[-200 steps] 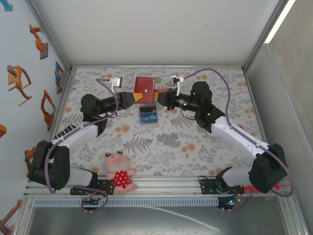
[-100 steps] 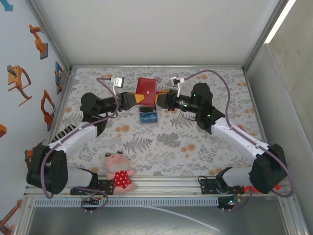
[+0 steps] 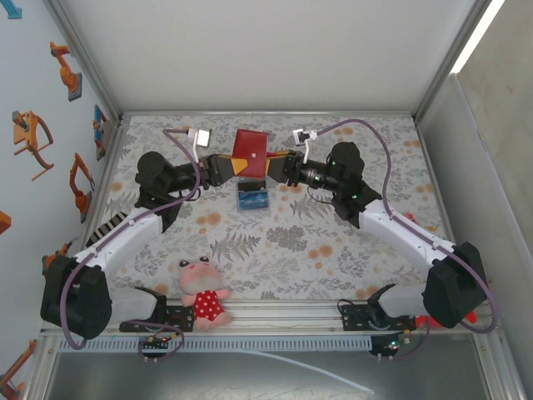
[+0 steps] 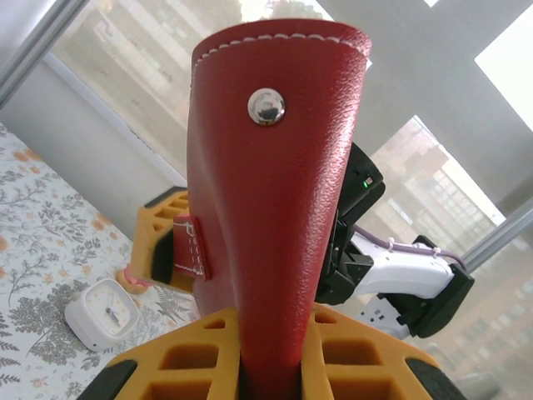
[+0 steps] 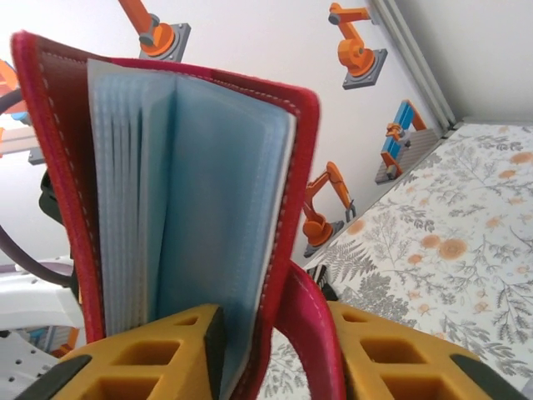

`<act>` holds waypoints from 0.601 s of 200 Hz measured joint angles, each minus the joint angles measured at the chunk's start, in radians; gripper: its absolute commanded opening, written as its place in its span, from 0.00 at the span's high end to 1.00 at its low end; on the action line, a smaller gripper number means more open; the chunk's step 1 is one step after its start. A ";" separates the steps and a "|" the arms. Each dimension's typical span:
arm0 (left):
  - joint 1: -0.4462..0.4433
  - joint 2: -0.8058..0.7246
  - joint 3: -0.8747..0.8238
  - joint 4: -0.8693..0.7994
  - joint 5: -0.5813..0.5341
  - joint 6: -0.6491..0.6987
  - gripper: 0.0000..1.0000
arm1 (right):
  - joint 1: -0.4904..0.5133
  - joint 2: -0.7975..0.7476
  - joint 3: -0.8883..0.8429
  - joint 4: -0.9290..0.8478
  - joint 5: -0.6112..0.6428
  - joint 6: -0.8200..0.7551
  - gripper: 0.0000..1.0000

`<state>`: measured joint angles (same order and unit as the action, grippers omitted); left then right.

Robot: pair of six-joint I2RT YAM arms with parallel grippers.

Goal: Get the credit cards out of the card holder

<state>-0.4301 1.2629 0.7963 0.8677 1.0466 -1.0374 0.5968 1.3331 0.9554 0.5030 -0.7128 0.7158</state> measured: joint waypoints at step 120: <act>-0.083 -0.019 0.013 -0.428 -0.090 0.257 0.33 | 0.035 -0.030 -0.019 -0.134 0.067 -0.024 1.00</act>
<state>-0.5133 1.2438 0.8097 0.4397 0.9569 -0.7803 0.6319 1.3029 0.9360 0.3695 -0.6460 0.6914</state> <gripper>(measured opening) 0.637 0.086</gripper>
